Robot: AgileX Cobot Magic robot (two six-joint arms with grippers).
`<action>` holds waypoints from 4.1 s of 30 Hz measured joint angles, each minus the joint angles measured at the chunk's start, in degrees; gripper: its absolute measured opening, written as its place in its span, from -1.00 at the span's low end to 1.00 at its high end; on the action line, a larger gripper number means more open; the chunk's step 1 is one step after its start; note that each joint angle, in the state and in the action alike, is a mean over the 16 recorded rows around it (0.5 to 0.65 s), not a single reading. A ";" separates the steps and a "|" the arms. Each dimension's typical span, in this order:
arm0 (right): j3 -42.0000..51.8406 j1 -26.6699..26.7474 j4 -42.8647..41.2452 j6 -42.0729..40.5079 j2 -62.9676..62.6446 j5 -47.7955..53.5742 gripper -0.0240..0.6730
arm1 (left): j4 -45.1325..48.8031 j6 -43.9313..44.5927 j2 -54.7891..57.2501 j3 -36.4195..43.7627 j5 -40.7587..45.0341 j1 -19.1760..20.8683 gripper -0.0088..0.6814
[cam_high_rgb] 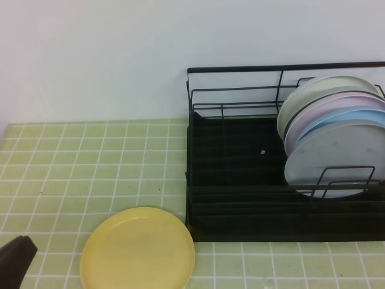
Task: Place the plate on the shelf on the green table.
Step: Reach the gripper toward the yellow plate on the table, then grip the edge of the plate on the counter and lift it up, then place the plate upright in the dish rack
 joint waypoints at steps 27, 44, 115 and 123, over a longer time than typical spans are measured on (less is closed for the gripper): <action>-0.58 4.71 -2.50 2.87 9.70 6.21 -0.94 | 29.05 -17.31 53.74 -24.47 16.09 0.00 -0.67; -0.55 4.90 -2.78 2.91 9.70 7.75 -0.94 | 29.63 -17.58 74.58 -31.03 11.24 0.00 -0.03; -8.94 4.89 14.69 0.09 30.43 23.83 -0.22 | 20.91 -11.40 42.12 -37.38 18.89 -11.18 -0.97; -13.13 5.48 16.17 -1.69 38.28 29.94 -0.07 | 20.14 -12.49 42.11 -37.38 16.41 -17.38 -0.97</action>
